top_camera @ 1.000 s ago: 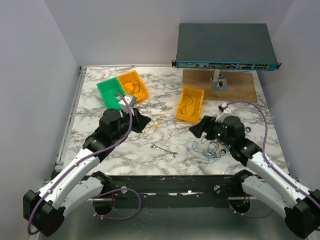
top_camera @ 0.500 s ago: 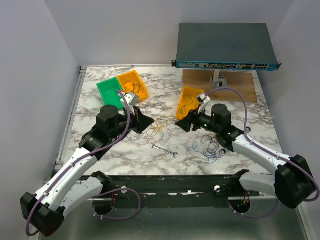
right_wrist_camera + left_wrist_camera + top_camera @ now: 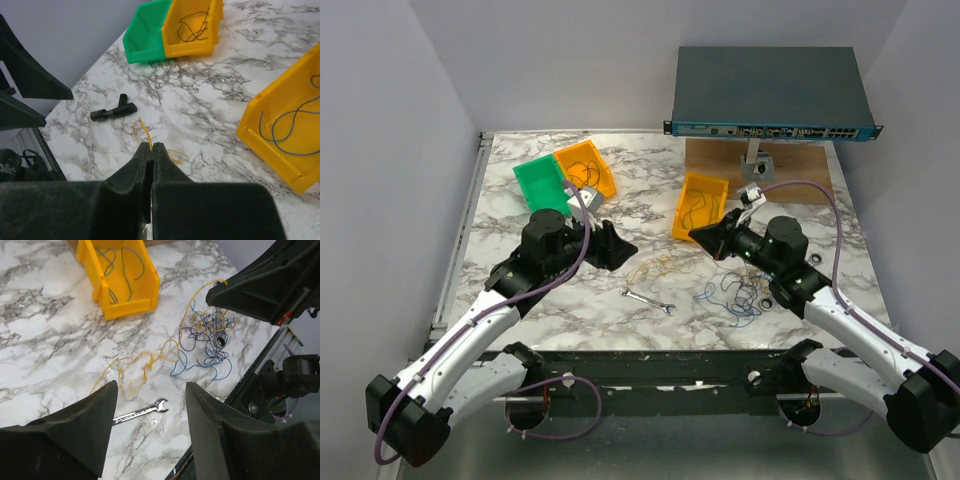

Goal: Untangle the cables

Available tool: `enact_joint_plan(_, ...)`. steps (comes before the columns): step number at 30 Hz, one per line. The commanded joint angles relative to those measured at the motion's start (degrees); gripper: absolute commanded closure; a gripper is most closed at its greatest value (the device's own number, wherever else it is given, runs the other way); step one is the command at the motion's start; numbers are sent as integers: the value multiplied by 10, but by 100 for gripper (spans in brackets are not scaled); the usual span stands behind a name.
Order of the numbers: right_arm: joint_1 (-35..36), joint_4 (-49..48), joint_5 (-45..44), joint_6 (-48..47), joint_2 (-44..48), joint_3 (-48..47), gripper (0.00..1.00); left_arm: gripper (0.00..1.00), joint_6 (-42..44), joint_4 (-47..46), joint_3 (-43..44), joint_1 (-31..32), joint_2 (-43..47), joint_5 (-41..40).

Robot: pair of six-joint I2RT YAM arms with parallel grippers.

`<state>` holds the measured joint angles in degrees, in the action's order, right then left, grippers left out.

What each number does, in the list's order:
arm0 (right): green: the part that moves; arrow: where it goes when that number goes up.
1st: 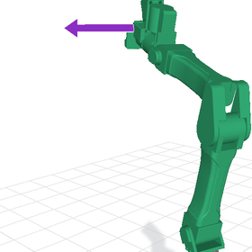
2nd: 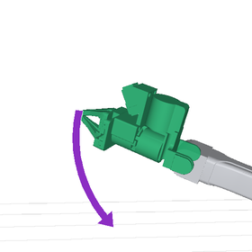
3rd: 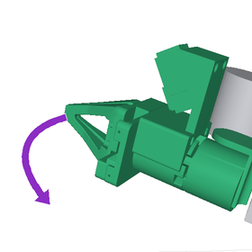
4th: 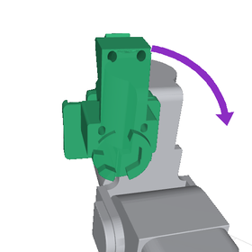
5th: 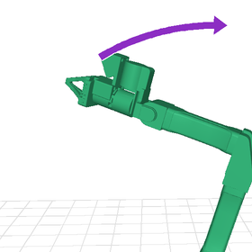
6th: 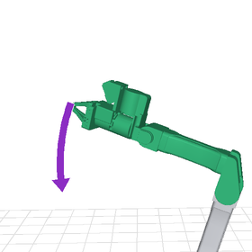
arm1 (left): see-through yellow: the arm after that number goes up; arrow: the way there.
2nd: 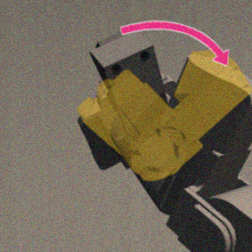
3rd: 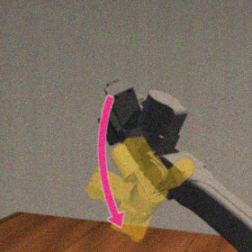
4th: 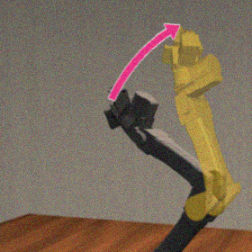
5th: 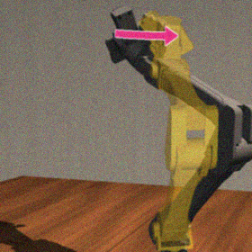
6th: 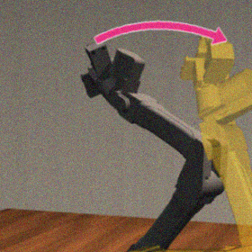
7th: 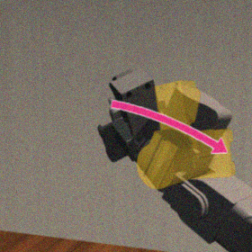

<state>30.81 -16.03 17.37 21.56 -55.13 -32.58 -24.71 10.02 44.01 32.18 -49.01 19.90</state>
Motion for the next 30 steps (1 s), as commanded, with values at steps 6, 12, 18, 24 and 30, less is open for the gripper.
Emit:
enact_joint_plan(6, 2, 132, -12, -11, -14, -83, 99, 34, 34, -54, -32, 52, -70, -24)
enact_joint_plan(12, 1, 151, -27, 1, 2, -101, 99, 23, 79, -73, 1, 105, -143, -69)
enact_joint_plan(18, 1, 159, -13, 12, 10, -123, 99, 14, 97, -137, 8, 122, -216, -105)
enact_joint_plan(24, 1, 200, -6, 17, 19, -160, 99, 14, 117, -227, -14, 123, -261, -114)
enact_joint_plan(30, 2, 227, 3, 18, 25, -197, 99, 16, 122, -291, -16, 123, -288, -87)
